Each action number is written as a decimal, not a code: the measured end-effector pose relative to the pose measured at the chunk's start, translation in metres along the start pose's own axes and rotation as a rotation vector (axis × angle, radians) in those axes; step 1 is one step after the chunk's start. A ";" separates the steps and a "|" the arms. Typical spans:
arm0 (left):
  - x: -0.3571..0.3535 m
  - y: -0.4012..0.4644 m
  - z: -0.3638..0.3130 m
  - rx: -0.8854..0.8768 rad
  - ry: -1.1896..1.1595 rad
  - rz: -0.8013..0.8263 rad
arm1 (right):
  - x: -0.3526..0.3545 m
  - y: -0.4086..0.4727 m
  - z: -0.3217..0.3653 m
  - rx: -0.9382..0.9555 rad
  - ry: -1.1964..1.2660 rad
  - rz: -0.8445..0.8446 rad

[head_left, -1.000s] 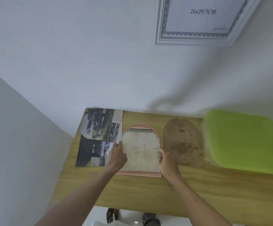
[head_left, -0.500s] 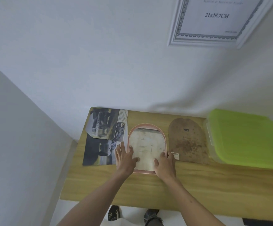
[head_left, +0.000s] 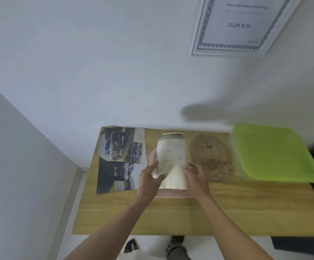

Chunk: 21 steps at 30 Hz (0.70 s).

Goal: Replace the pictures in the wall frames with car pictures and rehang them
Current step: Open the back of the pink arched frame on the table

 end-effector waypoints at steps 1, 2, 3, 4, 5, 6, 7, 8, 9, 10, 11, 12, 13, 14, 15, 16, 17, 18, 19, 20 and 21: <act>0.001 -0.001 -0.003 0.014 -0.046 0.016 | 0.005 -0.001 0.001 -0.012 0.068 -0.009; 0.001 -0.001 -0.003 0.037 -0.089 0.025 | 0.011 -0.002 0.000 -0.016 0.103 -0.025; 0.002 -0.002 -0.003 0.063 -0.123 0.034 | 0.017 -0.002 -0.001 -0.013 0.121 -0.041; 0.001 -0.002 -0.003 0.091 -0.151 0.043 | 0.024 -0.003 -0.003 -0.006 0.122 -0.052; 0.000 -0.002 -0.003 0.114 -0.160 0.055 | 0.031 -0.005 -0.005 0.000 0.110 -0.060; -0.002 -0.002 -0.004 0.131 -0.146 0.070 | 0.038 -0.005 -0.009 0.000 0.076 -0.062; -0.005 -0.003 -0.006 0.139 -0.115 0.080 | 0.046 -0.005 -0.015 -0.007 0.037 -0.065; -0.008 -0.005 -0.006 0.146 -0.081 0.083 | 0.054 -0.006 -0.022 -0.015 0.002 -0.069; -0.012 -0.008 -0.008 0.145 -0.050 0.079 | 0.065 -0.006 -0.030 -0.015 -0.030 -0.079; -0.017 -0.011 -0.009 0.149 -0.024 0.078 | 0.076 -0.005 -0.037 -0.015 -0.058 -0.095; -0.025 -0.015 -0.010 0.157 -0.007 0.090 | 0.089 -0.005 -0.044 -0.019 -0.083 -0.112; -0.036 -0.019 -0.009 0.170 0.008 0.111 | 0.102 -0.004 -0.051 -0.030 -0.107 -0.123; -0.047 -0.023 -0.008 0.177 0.036 0.131 | 0.115 -0.004 -0.058 -0.043 -0.127 -0.127; -0.059 -0.027 -0.006 0.177 0.069 0.146 | 0.128 -0.003 -0.065 -0.061 -0.145 -0.126; -0.071 -0.031 -0.006 0.176 0.105 0.156 | 0.142 -0.002 -0.073 -0.079 -0.165 -0.124; -0.085 -0.035 -0.007 0.171 0.129 0.163 | 0.158 -0.002 -0.080 -0.094 -0.190 -0.121; -0.100 -0.041 -0.009 0.173 0.140 0.177 | 0.175 -0.002 -0.086 -0.108 -0.221 -0.112; -0.117 -0.048 -0.011 0.183 0.140 0.201 | 0.192 -0.003 -0.093 -0.124 -0.251 -0.103; -0.134 -0.055 -0.013 0.194 0.139 0.223 | 0.209 -0.003 -0.100 -0.139 -0.276 -0.097; -0.152 -0.061 -0.014 0.208 0.137 0.243 | 0.227 -0.003 -0.108 -0.152 -0.296 -0.093; -0.168 -0.069 -0.015 0.213 0.145 0.258 | 0.244 -0.003 -0.116 -0.165 -0.320 -0.088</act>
Point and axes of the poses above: each hand's wrist, its own y-axis towards the middle knuckle, its own x-axis out of the back of the hand, z = x × y, the point moved 9 cm from there along y, towards the middle knuckle, and after that the axes turned 2 degrees about x, right-handed, at the moved point
